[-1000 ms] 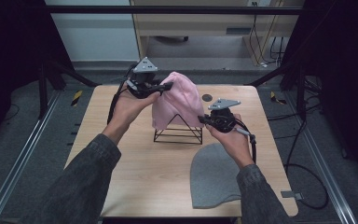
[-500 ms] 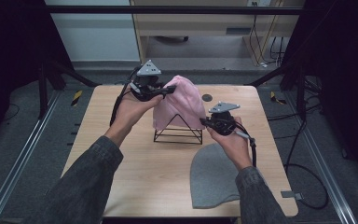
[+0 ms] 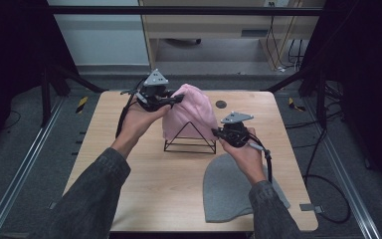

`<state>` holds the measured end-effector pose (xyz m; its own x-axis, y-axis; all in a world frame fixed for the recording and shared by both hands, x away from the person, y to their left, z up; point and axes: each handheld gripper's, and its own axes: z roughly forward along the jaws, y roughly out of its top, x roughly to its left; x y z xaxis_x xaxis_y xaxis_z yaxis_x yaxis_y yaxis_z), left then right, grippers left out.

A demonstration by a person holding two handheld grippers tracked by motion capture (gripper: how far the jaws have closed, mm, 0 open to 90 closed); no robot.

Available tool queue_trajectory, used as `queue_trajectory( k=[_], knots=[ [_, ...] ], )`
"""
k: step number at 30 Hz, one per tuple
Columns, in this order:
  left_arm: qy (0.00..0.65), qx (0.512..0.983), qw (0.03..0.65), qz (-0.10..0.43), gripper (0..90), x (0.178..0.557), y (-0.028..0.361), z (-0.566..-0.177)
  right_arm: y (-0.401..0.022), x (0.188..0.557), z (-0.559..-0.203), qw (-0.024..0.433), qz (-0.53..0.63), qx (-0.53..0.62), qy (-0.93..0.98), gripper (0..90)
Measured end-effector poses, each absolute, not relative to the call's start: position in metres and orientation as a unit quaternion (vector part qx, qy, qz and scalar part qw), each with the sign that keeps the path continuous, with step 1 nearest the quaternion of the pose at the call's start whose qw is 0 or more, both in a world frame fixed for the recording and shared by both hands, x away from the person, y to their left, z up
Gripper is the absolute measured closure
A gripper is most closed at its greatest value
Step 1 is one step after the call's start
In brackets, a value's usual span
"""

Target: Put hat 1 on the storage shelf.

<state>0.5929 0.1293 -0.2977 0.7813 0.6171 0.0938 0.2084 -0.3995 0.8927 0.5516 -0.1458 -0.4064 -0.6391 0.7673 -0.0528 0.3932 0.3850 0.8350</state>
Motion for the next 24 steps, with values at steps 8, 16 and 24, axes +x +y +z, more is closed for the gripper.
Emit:
queue_trajectory(
  k=[8,16,24],
  knots=[
    [0.245,0.809,0.500,0.188,72.8,0.585,0.134,-0.303,-0.146,0.546,-0.410,0.225,0.417,0.359,0.804,83.6],
    [0.246,0.826,0.468,0.194,74.2,0.583,0.121,-0.312,-0.155,0.551,-0.425,0.211,0.399,0.380,0.807,83.7],
    [0.252,0.828,0.463,0.189,77.5,0.585,0.121,-0.326,-0.152,0.553,-0.437,0.204,0.379,0.377,0.820,83.6]
  ],
)
